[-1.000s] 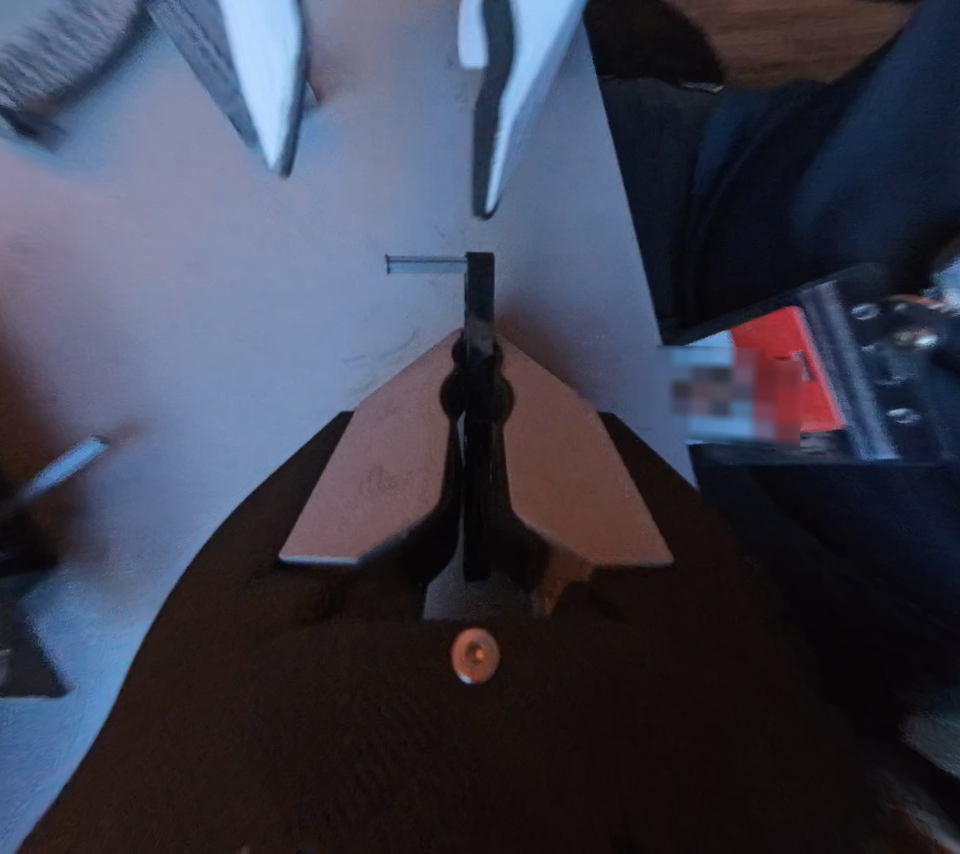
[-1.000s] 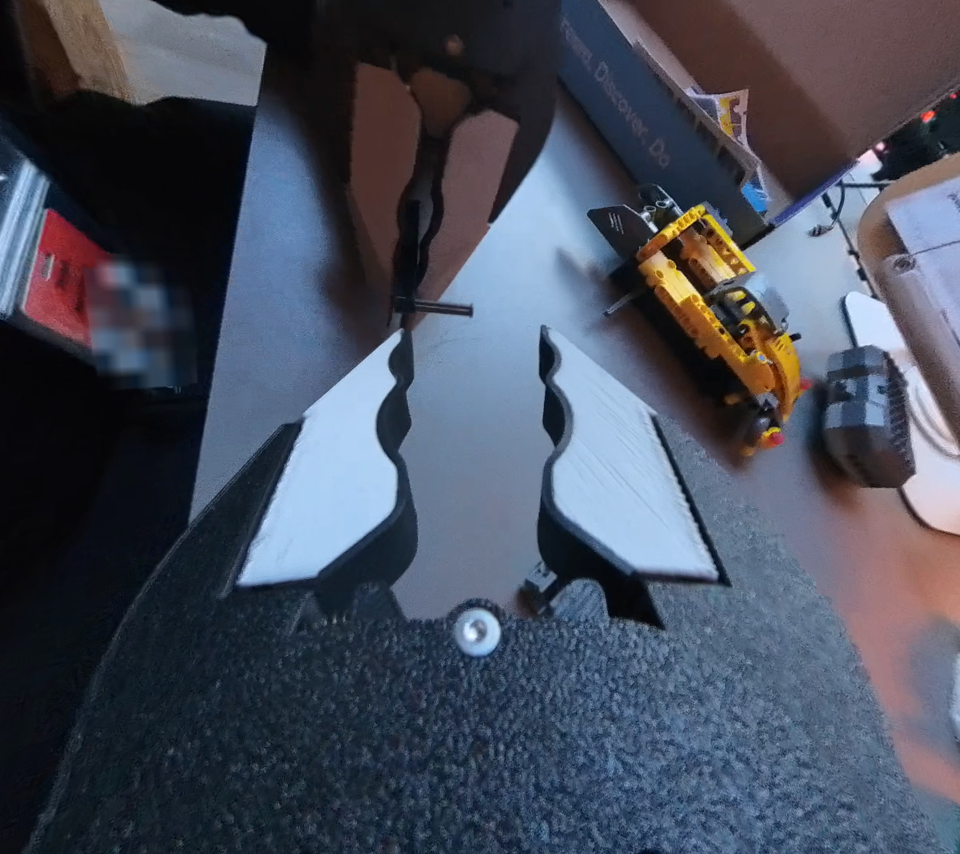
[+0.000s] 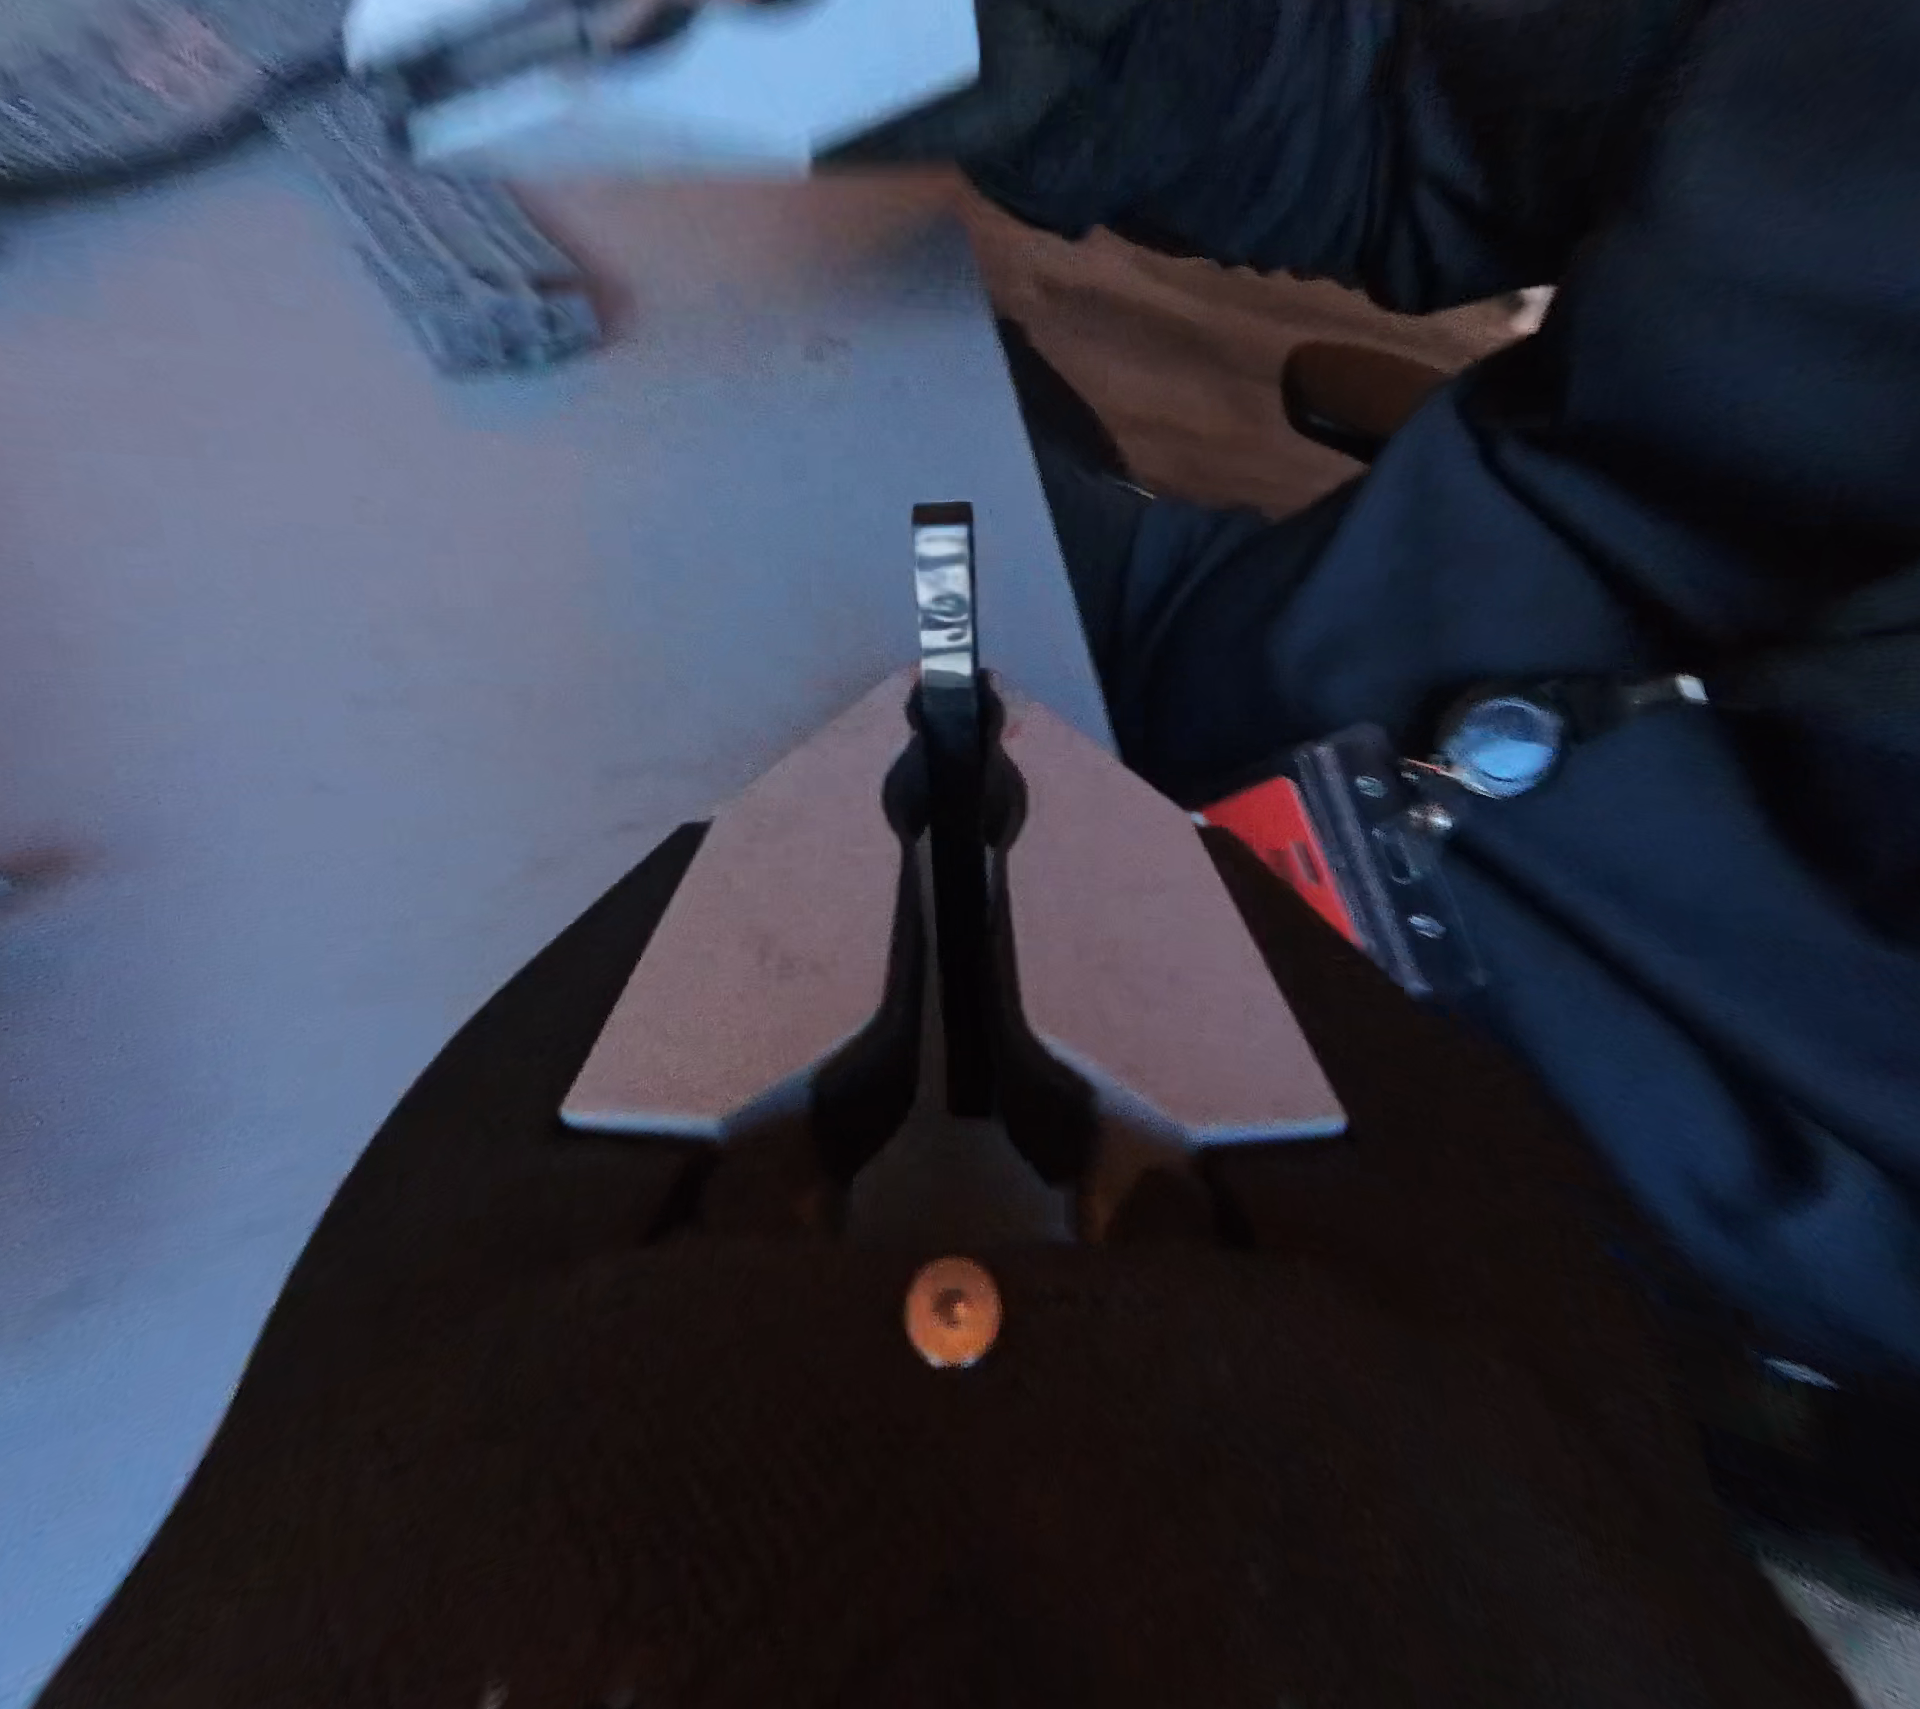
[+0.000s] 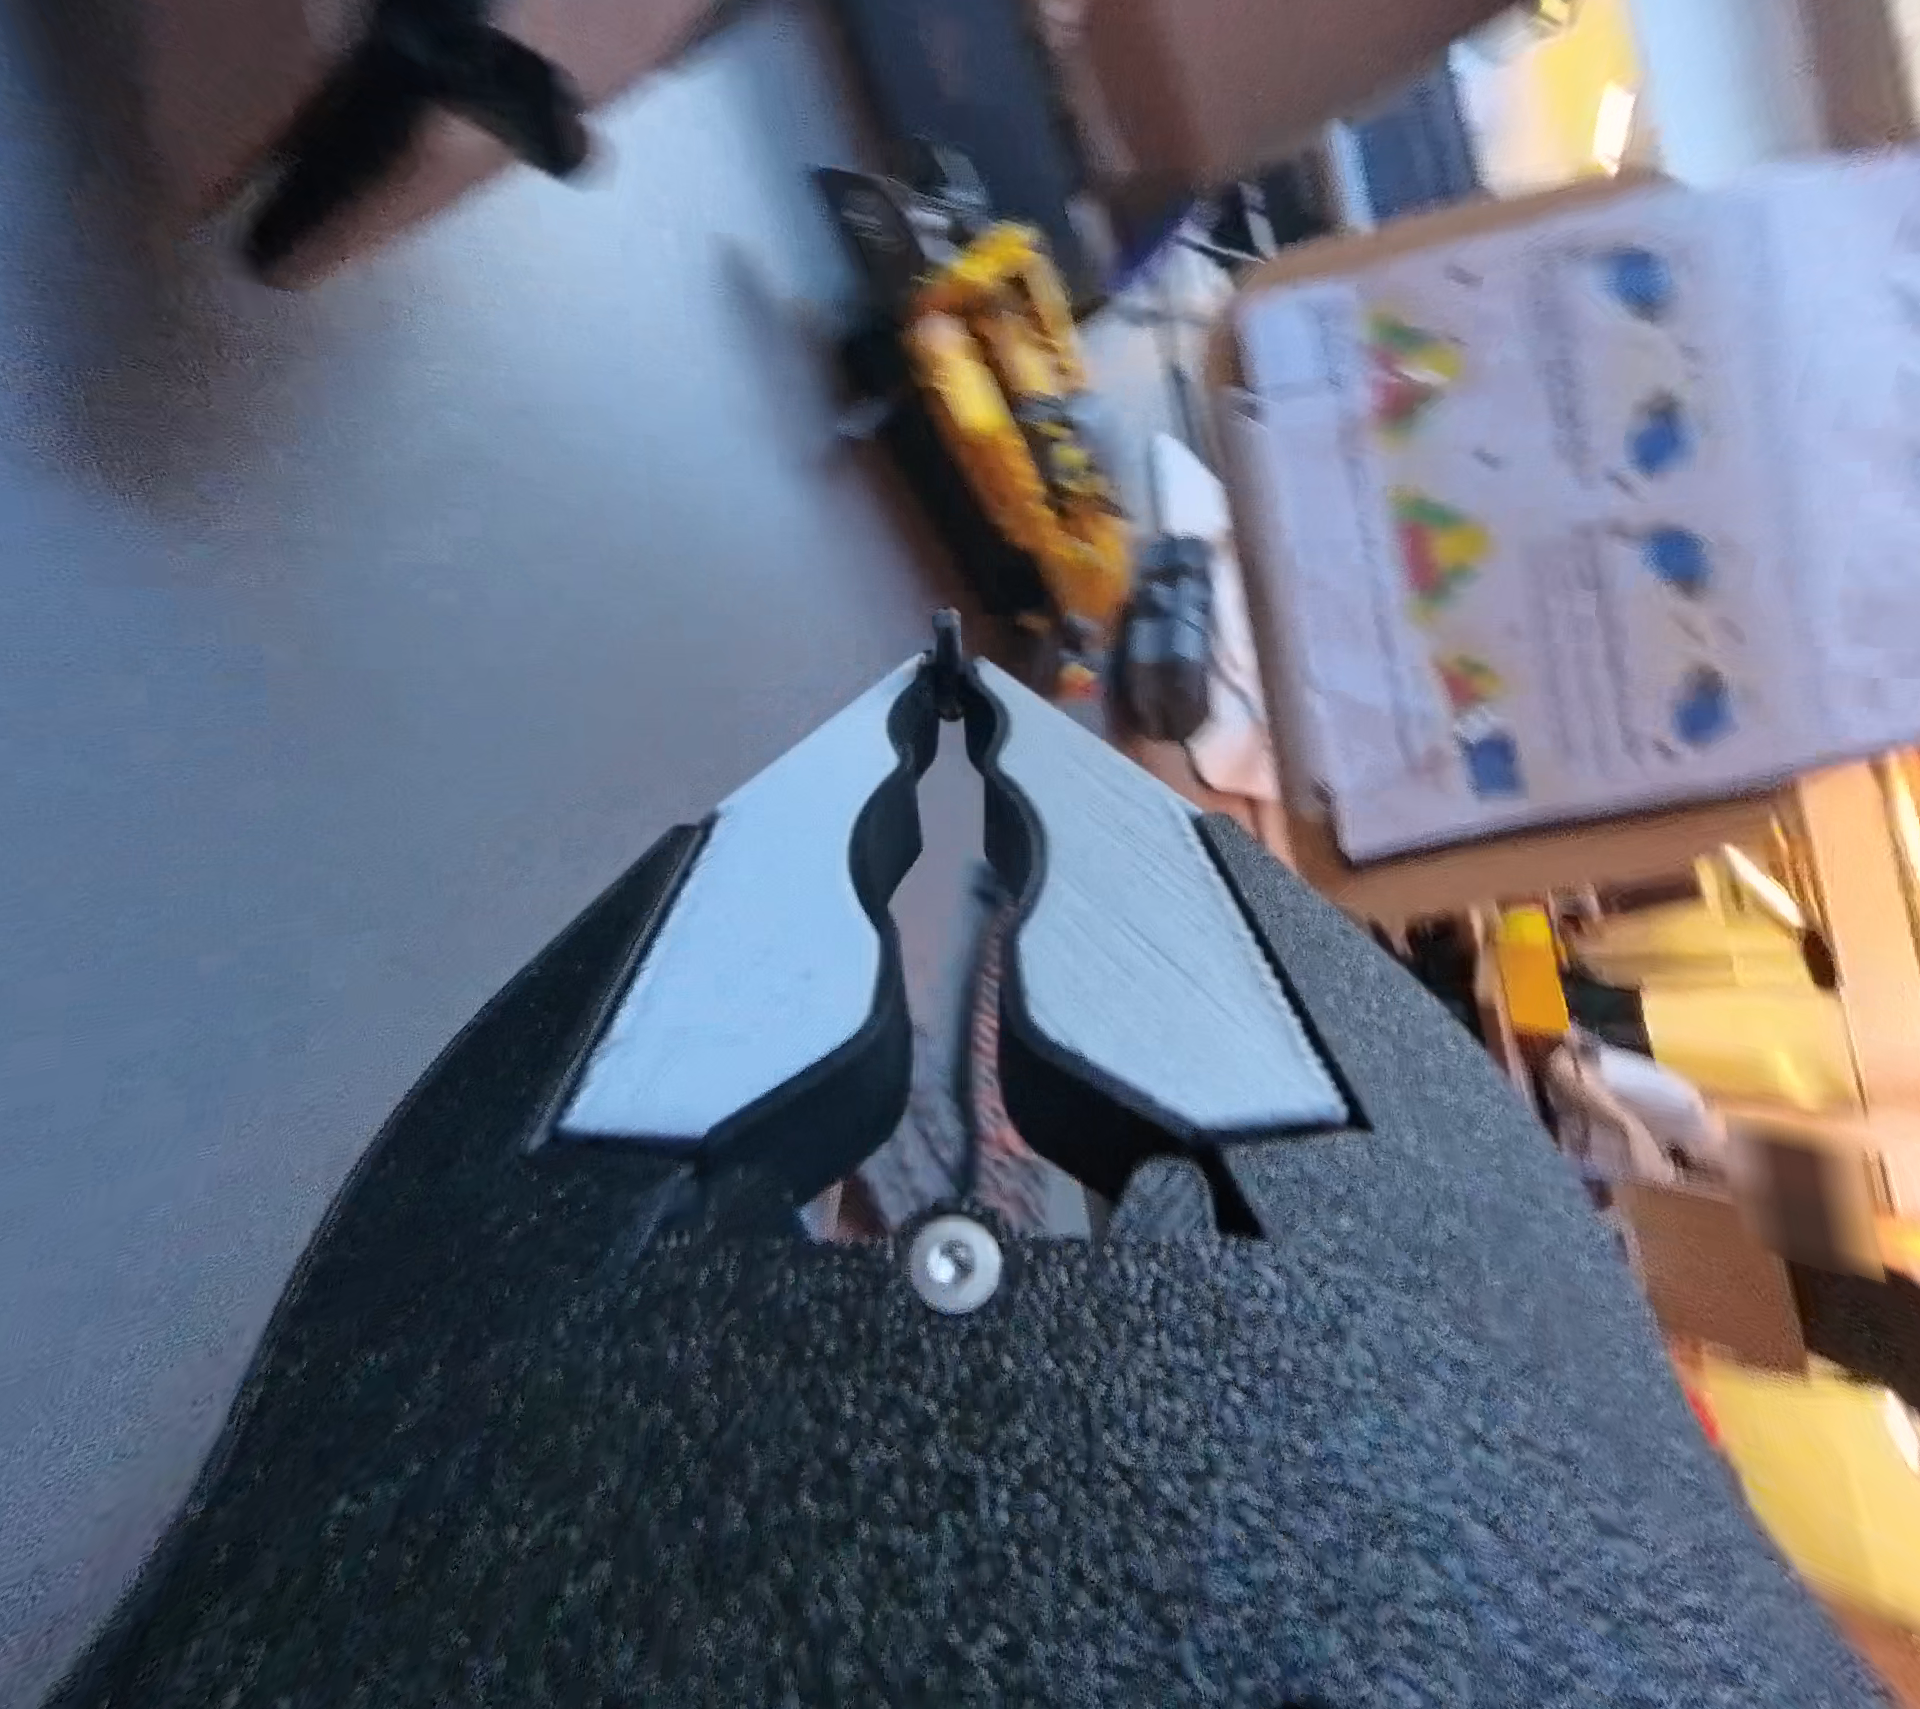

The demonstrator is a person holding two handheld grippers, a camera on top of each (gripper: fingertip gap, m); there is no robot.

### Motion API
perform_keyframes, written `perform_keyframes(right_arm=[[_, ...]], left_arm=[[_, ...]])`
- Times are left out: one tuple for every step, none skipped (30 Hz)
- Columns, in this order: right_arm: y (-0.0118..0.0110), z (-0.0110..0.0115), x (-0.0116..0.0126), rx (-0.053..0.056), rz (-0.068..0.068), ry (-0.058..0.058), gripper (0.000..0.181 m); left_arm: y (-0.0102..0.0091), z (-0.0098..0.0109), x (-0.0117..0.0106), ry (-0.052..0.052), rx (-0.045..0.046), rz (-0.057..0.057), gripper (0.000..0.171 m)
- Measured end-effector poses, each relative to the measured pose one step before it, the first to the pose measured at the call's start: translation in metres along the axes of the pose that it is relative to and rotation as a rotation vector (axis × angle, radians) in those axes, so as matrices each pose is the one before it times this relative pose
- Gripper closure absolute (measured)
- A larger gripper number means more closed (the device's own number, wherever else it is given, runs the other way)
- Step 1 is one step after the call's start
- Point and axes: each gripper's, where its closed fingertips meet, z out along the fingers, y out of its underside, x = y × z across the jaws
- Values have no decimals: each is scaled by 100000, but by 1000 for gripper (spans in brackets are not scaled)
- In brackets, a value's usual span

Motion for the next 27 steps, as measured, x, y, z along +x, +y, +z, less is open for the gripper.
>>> perform_keyframes(right_arm=[[1286,-1071,3118,-2566,5827,8561,181],[1719,-986,3736,-4072,6793,9223,181],[2019,-741,3973,-5394,8453,7904,181],[2061,-417,3929,-5665,9952,5717,181],[1841,-141,3745,-4545,10658,3814,181],[1652,111,3571,-3916,10900,2856,181],[1524,351,3168,-4583,10313,1142,181],[1376,551,2529,-5211,8788,-967,181],[1312,682,1937,-5571,6812,-2294,181],[1529,817,1468,-6970,5163,-2815,181],[1745,910,1222,-8576,4257,-1946,181],[1686,917,943,-8395,2725,-996,181],[1443,813,674,-7070,920,-4,181],[1182,663,547,-5700,-62,1383,181],[882,455,356,-4245,-344,1927,174],[528,240,195,-2485,-23,1800,160],[149,35,5,-339,434,1155,143],[-121,-114,-300,1293,257,-776,130],[-267,-191,-512,1848,44,-2275,132],[-277,-229,-478,1513,625,-2066,134],[-338,-380,-589,1416,1105,-1876,133],[-586,-634,-974,2653,884,-2211,134],[-852,-825,-1691,4435,305,-3928,134],[-960,-809,-2681,5350,-58,-7363,137],[-770,-485,-3565,4500,116,-10852,141],[-339,80,-4224,2463,524,-13719,145],[73,734,-4617,1036,744,-16022,149]], left_arm=[[-434,-174,-690,-6769,2140,5415,169],[-184,-23,-818,-7919,520,5469,169],[-53,126,-611,-6669,-407,4539,169],[-29,184,-379,-4688,-613,3746,169],[-40,222,-251,-3317,-568,3255,169],[-14,196,-224,-2778,-658,2359,170],[-14,159,-63,-1416,-504,1629,170],[64,104,-149,-1488,-728,567,169],[110,86,-196,-1620,-940,-130,169],[98,102,-102,-915,-803,-14,169],[106,108,-120,-1106,-966,182,169],[139,146,-58,-1015,-1280,530,169],[165,163,18,-776,-1422,1059,169],[154,159,-16,-1237,-1422,1278,169],[151,142,-146,-1941,-1302,953,169],[111,99,-146,-1691,-1032,636,169],[80,79,-35,-784,-637,497,169],[60,61,26,109,-504,94,169],[56,50,22,490,-459,-343,169],[41,46,-54,86,-329,-650,169],[24,18,-96,-93,-130,-902,169],[2,-2,-175,-610,30,-1035,169],[-43,-23,-212,-1154,427,-687,169],[-95,-49,-184,-1367,737,-52,169],[-183,-77,-268,-2344,1310,335,169],[-245,-86,-221,-2549,1577,1081,169],[-209,-57,-240,-2950,1339,1595,169]])
